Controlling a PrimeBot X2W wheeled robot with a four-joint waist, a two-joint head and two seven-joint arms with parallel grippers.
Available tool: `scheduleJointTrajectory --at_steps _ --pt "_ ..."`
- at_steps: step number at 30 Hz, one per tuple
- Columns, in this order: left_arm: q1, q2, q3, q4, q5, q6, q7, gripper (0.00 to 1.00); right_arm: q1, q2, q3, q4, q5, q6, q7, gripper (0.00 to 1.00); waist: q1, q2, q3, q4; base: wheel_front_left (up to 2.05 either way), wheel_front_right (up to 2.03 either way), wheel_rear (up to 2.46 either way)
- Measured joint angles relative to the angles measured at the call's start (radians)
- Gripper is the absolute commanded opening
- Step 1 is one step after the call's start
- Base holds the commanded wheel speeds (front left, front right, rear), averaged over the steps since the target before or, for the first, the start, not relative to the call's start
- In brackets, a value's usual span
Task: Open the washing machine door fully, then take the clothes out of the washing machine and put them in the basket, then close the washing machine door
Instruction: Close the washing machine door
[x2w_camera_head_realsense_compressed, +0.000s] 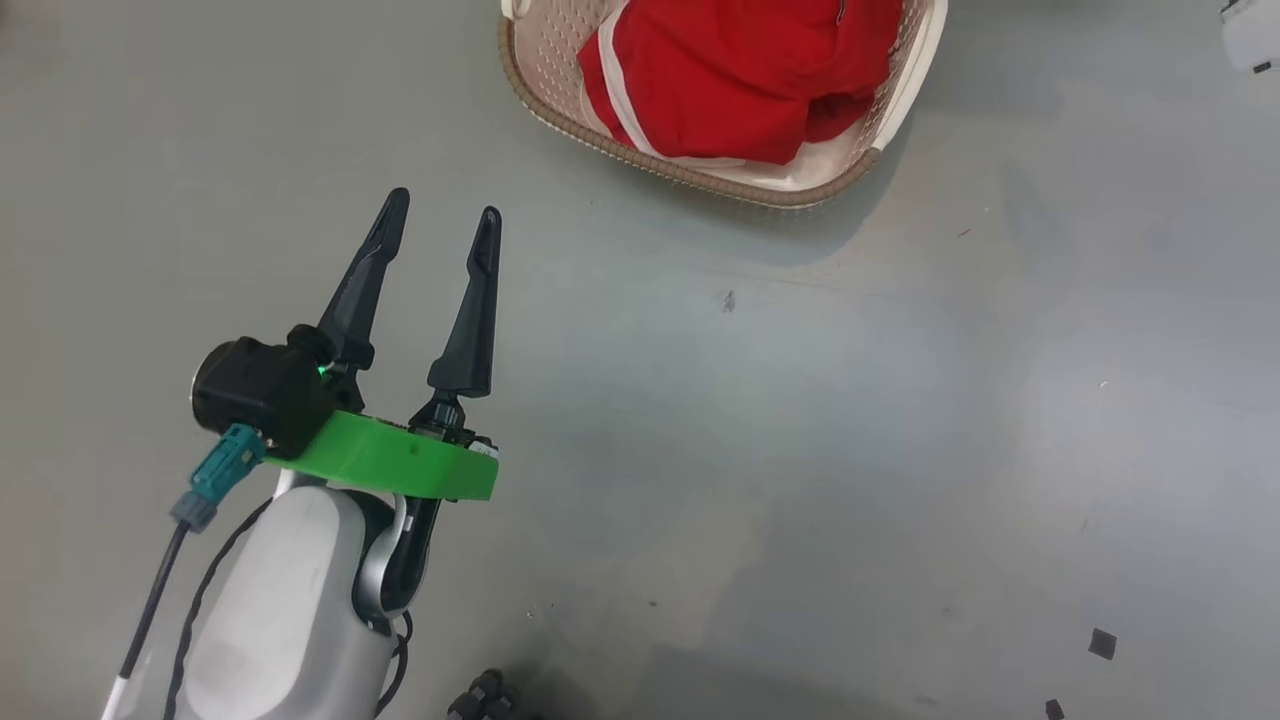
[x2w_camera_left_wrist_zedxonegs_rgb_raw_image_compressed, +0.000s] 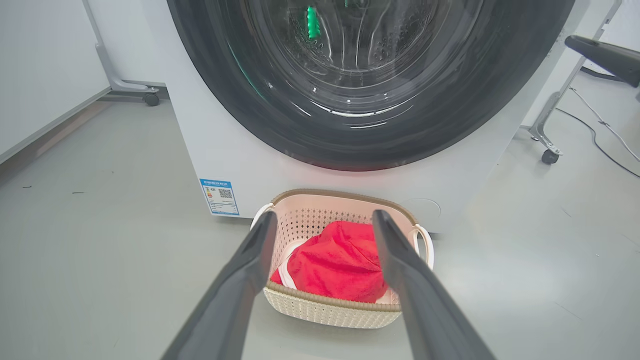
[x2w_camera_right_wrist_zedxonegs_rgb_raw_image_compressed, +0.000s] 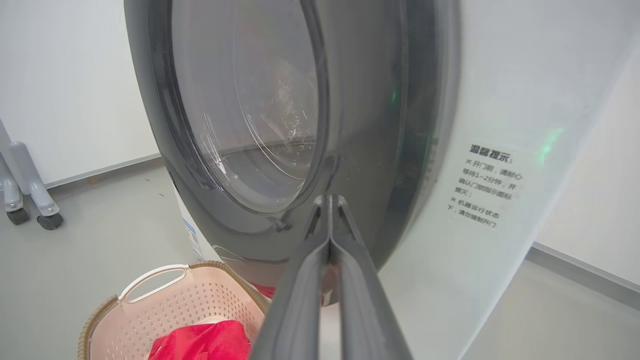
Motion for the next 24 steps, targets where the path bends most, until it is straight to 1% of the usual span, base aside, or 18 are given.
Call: scheduleJointTrajectory --at_steps 8,11,16,24 --pt "0.003 0.000 0.013 0.046 0.014 -0.004 0.000 1.00 0.113 0.041 -0.017 0.020 0.018 0.000 -0.013 0.00 0.0000 0.0000 -0.086 -0.052 0.00 0.00 0.00" --pt "0.004 0.000 0.022 0.061 0.032 -0.004 0.000 1.00 0.164 0.057 -0.047 0.028 0.037 -0.003 -0.019 0.00 0.0000 0.0000 -0.119 -0.076 0.00 0.00 0.00" --pt "0.027 0.001 0.051 0.087 0.038 -0.005 0.000 1.00 0.242 0.086 -0.117 0.036 0.095 -0.030 -0.019 0.00 0.0000 0.0000 -0.175 -0.119 0.00 0.00 0.00" --pt "0.058 0.008 0.080 0.116 0.047 -0.013 0.000 1.00 0.362 0.138 -0.228 -0.023 0.132 -0.063 -0.019 0.00 0.0000 0.0000 -0.264 -0.193 0.00 0.00 0.00"
